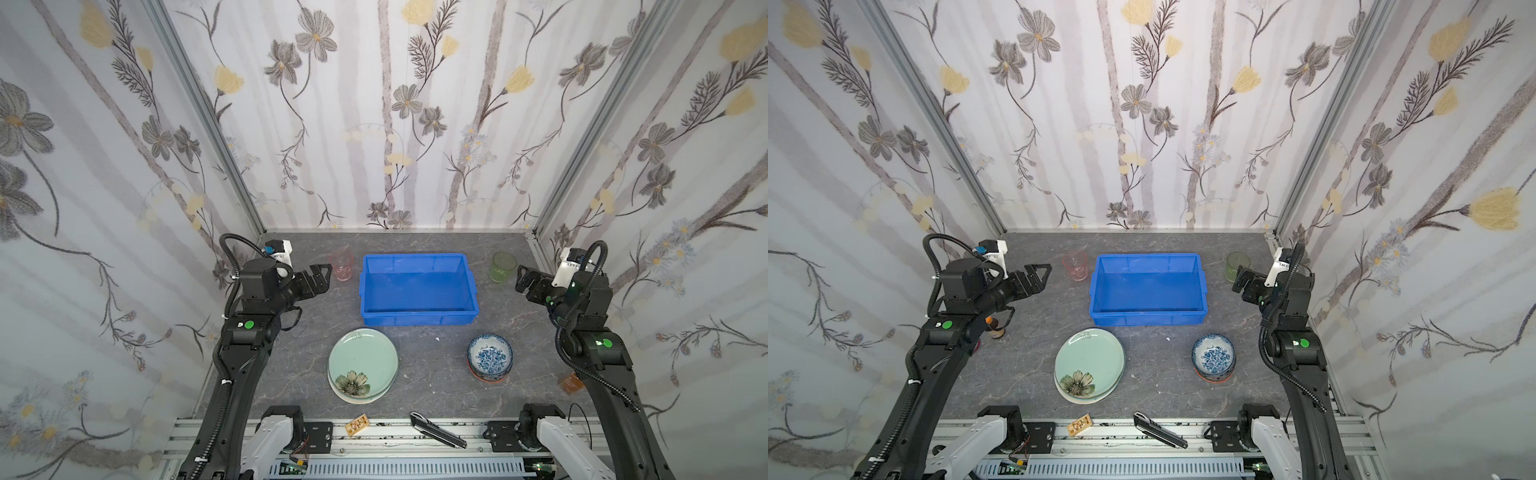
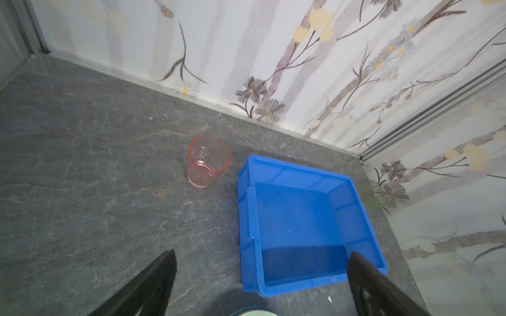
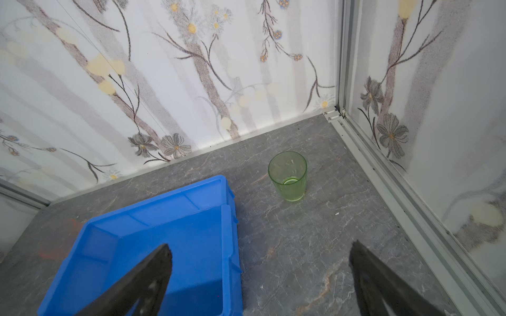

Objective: Place the mixed dishes into the plastic bin
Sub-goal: 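Move the right gripper over the bowl stack while the left arm reaches toward the bin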

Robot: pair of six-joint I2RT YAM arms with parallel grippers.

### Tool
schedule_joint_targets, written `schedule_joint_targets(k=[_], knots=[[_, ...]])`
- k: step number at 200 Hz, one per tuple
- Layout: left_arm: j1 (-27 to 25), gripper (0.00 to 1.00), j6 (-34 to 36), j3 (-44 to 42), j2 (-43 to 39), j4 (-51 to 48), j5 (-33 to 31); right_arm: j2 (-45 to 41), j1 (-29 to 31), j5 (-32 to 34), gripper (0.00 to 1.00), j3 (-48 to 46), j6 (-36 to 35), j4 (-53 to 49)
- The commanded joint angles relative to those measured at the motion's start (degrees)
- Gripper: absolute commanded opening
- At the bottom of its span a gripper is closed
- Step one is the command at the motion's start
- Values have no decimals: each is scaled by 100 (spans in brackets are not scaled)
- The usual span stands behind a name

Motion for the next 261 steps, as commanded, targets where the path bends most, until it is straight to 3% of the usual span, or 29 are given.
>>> schedule_joint_targets(k=[1,33,52,72,99,132,177,231,261], knots=[[9,100,-100,110,10,-641,-128,-26,27,-31,99,341,131,-1400],[-111,100,-223,346,121,-1134,-612,371,108,39,100,847,46,-2891],[-443,100,-938,352,230,-1157,-554,341,277,-335,100,934,42,-3259],[-1210,100,-1568,475,484,-1143,-644,305,551,-111,99,1012,118,-3633],[-2534,100,-1985,791,814,-1070,-1531,273,690,-239,94,983,111,-3997],[-3432,100,-2350,845,1272,-545,-1543,221,748,-479,95,719,-64,-4260],[-4153,100,-2490,914,1783,165,-1594,121,814,-284,76,326,-23,-4397],[-4276,100,-2536,976,2187,548,-1525,264,932,-179,44,2,95,-4299],[-4282,100,-2521,958,2279,590,-1500,346,989,-135,37,-65,154,-4263]])
